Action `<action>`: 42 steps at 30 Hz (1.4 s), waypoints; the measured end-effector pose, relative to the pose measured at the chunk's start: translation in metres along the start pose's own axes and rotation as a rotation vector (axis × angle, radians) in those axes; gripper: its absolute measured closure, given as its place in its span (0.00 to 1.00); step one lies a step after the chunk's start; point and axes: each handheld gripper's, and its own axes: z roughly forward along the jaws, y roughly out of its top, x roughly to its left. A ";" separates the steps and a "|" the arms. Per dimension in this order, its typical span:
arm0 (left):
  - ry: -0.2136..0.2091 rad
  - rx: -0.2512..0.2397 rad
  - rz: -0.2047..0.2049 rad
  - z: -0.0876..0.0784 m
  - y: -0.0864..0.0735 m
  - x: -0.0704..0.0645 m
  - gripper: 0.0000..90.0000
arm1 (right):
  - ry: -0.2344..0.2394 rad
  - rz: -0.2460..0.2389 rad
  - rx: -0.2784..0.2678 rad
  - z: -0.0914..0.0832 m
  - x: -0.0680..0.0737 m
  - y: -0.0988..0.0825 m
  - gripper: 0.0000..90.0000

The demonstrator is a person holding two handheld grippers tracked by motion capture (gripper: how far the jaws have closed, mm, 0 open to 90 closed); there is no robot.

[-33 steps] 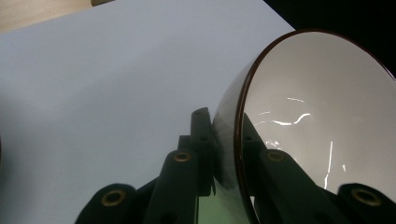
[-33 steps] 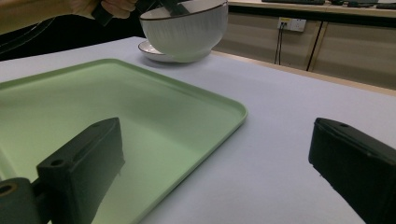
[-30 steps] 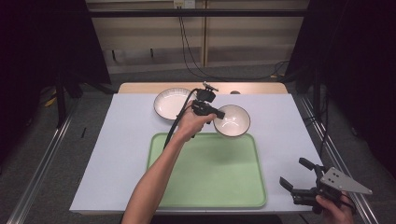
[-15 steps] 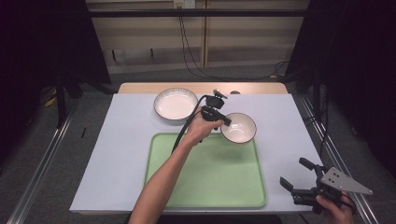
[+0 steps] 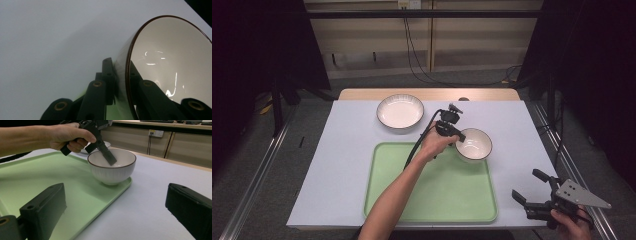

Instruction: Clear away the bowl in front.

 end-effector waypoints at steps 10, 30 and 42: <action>0.000 0.006 -0.012 0.005 -0.004 0.004 0.92 | 0.005 -0.003 -0.005 0.000 0.000 0.000 0.03; 0.034 -0.010 0.011 0.011 -0.004 -0.003 0.89 | 0.015 -0.008 0.004 0.001 0.000 0.000 0.03; 0.086 -0.057 0.084 0.009 -0.006 -0.003 0.57 | 0.011 -0.003 0.010 0.002 0.002 -0.001 0.03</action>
